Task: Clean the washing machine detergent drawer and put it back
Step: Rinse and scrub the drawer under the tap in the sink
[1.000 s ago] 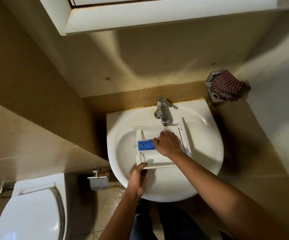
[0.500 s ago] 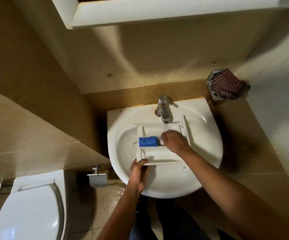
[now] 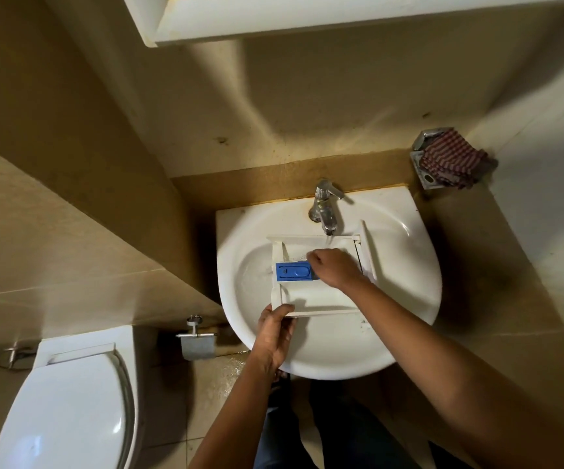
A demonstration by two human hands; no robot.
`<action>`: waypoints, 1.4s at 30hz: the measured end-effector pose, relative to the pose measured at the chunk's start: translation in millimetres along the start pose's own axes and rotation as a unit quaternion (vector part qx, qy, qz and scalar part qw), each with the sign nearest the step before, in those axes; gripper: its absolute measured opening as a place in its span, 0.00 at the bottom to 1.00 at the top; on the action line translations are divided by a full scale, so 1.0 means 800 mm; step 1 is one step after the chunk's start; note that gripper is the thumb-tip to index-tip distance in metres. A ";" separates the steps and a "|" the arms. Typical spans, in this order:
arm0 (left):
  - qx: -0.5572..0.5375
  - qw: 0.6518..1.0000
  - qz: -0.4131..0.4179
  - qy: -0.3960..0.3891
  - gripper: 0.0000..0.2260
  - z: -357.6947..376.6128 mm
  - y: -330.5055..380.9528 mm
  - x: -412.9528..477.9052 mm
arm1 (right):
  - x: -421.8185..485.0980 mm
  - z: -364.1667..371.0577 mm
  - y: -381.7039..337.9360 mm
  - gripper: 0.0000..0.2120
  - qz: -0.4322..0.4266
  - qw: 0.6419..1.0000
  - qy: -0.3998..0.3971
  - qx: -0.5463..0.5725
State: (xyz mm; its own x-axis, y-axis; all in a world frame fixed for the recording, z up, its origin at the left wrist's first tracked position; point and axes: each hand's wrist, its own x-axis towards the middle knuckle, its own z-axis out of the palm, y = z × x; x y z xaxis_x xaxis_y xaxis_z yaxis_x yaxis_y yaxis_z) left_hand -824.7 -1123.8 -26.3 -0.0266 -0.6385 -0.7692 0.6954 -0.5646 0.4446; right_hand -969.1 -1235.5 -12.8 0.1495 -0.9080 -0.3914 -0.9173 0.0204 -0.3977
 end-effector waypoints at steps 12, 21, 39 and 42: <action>0.014 1.000 -0.009 0.000 0.07 -0.010 0.001 0.003 | -0.004 0.013 -0.035 0.15 -0.048 0.997 -0.043 -0.032; 0.033 0.999 -0.010 -0.010 0.10 -0.005 0.006 0.009 | 0.005 -0.015 0.000 0.21 0.085 0.996 0.022 -0.029; -0.052 0.997 0.009 0.056 0.14 0.014 0.001 -0.018 | -0.019 0.020 0.033 0.30 0.034 0.982 0.084 -0.168; -0.062 0.995 0.017 0.076 0.16 0.017 -0.006 -0.026 | -0.011 0.016 0.027 0.33 0.047 0.989 0.036 -0.136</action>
State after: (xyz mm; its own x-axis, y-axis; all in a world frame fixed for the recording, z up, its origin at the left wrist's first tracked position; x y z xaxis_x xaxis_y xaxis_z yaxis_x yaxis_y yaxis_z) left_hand -836.7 -1114.9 -6.3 0.1011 -0.5649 -0.8189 0.7775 -0.4688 0.4193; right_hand -985.3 -1221.7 -28.6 0.0411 -0.9351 -0.3519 -0.9927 0.0019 -0.1209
